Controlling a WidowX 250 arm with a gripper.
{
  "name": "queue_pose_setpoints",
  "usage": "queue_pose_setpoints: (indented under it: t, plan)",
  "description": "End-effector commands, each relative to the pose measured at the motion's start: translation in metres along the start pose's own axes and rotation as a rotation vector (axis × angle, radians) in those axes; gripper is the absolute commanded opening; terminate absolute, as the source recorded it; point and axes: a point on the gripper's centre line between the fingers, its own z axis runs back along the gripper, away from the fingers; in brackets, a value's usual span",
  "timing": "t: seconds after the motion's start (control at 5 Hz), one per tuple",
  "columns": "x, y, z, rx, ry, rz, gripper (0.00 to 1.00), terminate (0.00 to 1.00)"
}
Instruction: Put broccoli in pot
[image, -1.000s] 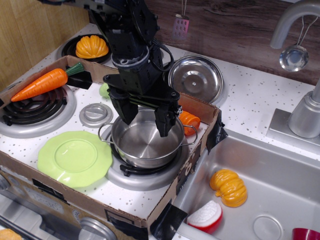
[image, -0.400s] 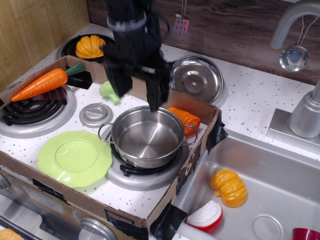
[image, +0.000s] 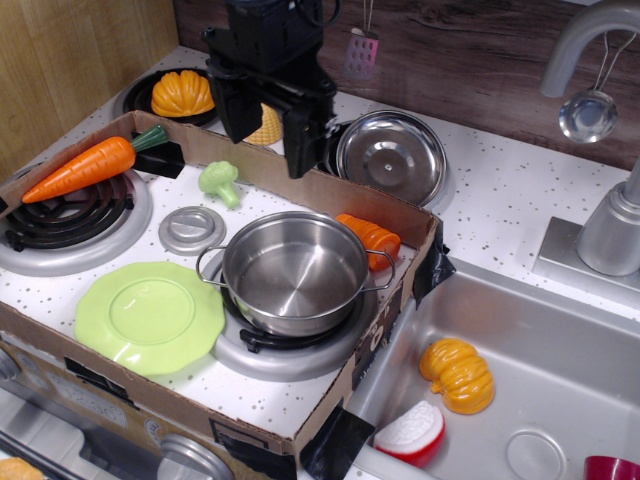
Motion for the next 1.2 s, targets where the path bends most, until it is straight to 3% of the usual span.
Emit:
queue_pose_setpoints:
  t: [0.0,0.4,0.8,1.0]
  plan:
    - [0.016,0.044,-0.015,0.022,-0.047,-0.073,1.00,0.00]
    - [0.024,0.075,-0.032,0.035,-0.048,-0.088,1.00,0.00]
    - [0.024,0.077,-0.046,0.010,-0.047,-0.078,1.00,0.00]
    - [0.036,0.077,-0.052,0.003,-0.047,-0.084,1.00,0.00]
